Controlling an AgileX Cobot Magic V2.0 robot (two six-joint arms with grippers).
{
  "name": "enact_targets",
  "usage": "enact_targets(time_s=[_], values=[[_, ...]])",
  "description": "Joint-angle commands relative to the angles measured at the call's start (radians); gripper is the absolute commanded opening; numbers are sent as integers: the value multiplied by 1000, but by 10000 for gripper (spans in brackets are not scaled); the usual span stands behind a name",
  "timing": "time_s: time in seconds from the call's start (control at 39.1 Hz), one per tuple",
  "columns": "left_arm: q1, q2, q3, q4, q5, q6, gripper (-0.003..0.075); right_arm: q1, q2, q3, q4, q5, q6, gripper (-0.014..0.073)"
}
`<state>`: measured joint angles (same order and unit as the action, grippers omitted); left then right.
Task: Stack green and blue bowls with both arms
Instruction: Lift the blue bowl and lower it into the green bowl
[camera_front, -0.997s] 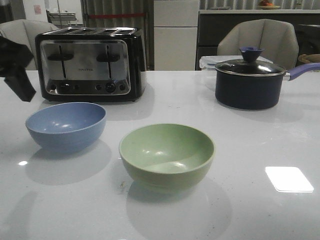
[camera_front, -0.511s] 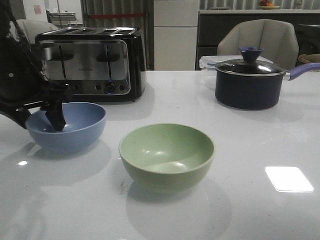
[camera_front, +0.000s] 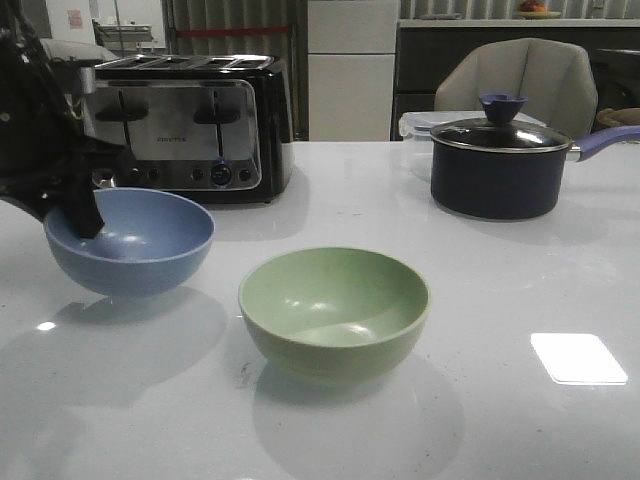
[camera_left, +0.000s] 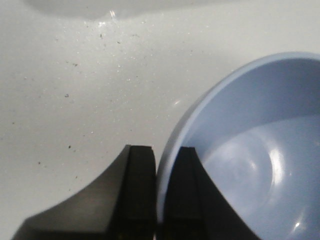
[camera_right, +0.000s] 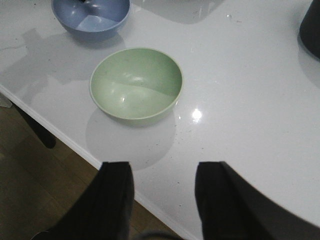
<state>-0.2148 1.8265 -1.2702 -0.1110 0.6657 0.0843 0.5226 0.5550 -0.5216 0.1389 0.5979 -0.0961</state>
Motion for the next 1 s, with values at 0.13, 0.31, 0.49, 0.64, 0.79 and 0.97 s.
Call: enact_targets(time_s=[0.13, 0.31, 0.49, 0.64, 0.79, 0.97], values=[[-19, -221, -27, -151, 32, 138, 93, 1, 1, -26, 2, -69, -11, 412], [-105, -292, -29, -283, 71, 264, 93, 1, 1, -26, 2, -69, -11, 412], [-225, -286, -29, -293, 59, 273, 93, 1, 1, -26, 2, -69, -11, 412], [-316, -252, -29, -293, 2, 273, 93, 1, 1, -26, 2, -69, -11, 412], [-352, -200, -29, -302, -27, 273, 93, 1, 1, -26, 2, -69, -11, 412], [-356, -131, -29, -319, -39, 273, 93, 1, 1, -26, 2, -69, -11, 412]])
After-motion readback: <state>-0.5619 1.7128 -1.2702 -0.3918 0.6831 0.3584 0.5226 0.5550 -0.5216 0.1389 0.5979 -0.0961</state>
